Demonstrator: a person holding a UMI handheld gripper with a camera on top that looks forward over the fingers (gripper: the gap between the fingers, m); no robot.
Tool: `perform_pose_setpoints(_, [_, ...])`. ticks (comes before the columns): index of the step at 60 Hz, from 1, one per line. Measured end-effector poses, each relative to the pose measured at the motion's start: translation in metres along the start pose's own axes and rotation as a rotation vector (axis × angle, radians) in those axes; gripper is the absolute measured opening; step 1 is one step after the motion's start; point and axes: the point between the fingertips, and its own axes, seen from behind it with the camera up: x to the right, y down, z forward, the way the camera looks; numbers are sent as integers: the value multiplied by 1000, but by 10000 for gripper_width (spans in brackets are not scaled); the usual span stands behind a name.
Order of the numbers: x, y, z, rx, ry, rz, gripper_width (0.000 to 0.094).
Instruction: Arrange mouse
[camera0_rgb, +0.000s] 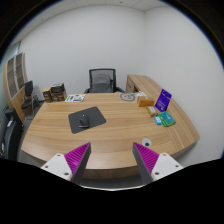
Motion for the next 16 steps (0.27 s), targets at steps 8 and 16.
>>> perform_pose_setpoints(8, [22, 2, -16, 32, 26, -8, 854])
perform_pose_setpoints(16, [33, 8, -28, 44, 24, -14, 851])
